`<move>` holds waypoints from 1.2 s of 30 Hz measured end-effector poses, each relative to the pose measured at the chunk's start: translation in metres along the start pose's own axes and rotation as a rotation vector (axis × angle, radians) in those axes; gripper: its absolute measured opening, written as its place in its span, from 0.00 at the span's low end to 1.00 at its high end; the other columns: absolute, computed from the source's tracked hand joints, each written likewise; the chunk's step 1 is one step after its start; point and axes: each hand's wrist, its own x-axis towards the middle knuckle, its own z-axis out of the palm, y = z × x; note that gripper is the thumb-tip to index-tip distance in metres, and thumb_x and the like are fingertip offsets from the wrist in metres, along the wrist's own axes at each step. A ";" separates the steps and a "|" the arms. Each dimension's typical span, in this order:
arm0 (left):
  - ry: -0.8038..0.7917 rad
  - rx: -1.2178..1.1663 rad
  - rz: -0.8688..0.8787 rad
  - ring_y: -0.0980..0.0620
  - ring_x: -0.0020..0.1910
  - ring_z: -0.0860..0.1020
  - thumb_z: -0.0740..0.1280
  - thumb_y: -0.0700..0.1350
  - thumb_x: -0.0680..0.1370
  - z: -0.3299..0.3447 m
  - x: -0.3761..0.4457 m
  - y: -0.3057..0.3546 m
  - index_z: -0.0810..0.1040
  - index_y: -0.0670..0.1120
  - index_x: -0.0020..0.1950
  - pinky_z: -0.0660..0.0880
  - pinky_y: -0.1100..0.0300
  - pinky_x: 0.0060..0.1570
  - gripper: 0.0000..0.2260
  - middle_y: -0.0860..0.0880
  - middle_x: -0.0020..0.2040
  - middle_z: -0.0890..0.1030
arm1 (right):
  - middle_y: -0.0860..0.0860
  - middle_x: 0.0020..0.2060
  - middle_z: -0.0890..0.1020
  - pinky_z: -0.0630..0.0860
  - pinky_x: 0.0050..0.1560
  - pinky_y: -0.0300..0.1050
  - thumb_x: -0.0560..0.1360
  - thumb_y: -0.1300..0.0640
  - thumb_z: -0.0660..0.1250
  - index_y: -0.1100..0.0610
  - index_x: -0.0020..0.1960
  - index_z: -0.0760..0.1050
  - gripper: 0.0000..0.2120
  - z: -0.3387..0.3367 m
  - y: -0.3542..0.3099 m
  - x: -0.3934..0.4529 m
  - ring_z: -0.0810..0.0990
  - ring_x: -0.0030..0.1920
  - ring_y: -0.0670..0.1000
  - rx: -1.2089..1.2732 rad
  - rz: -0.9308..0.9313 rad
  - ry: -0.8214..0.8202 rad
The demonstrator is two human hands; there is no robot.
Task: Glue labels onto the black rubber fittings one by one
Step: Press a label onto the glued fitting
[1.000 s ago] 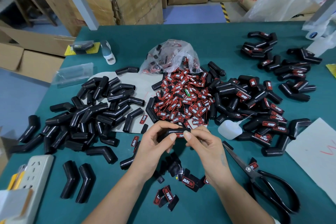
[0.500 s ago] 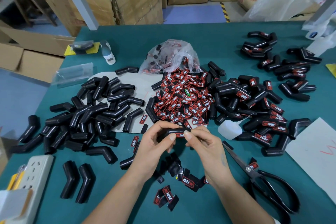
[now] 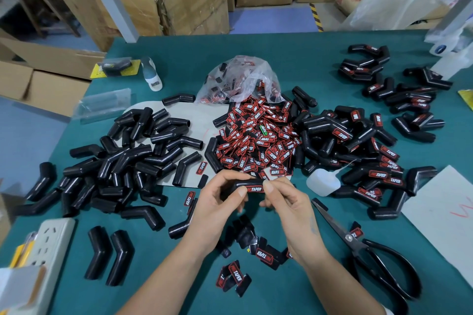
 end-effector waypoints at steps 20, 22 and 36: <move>0.025 0.194 0.117 0.47 0.54 0.80 0.69 0.39 0.80 0.006 -0.002 0.000 0.83 0.49 0.59 0.75 0.49 0.56 0.10 0.43 0.57 0.83 | 0.56 0.44 0.80 0.78 0.53 0.44 0.76 0.51 0.74 0.54 0.54 0.85 0.10 0.006 0.002 -0.003 0.79 0.45 0.50 0.123 0.051 -0.035; 0.023 0.189 0.119 0.46 0.55 0.81 0.69 0.42 0.80 0.005 -0.002 0.001 0.83 0.49 0.59 0.75 0.48 0.56 0.09 0.44 0.57 0.83 | 0.58 0.45 0.79 0.78 0.52 0.43 0.77 0.53 0.73 0.54 0.54 0.85 0.08 0.006 0.000 -0.003 0.79 0.46 0.50 0.131 0.054 -0.033; 0.036 0.136 0.044 0.51 0.48 0.80 0.69 0.48 0.81 0.004 -0.002 0.003 0.83 0.50 0.61 0.78 0.58 0.48 0.10 0.46 0.55 0.85 | 0.43 0.42 0.79 0.78 0.50 0.39 0.78 0.53 0.67 0.51 0.54 0.87 0.10 0.005 -0.005 -0.003 0.79 0.44 0.43 0.066 0.042 -0.039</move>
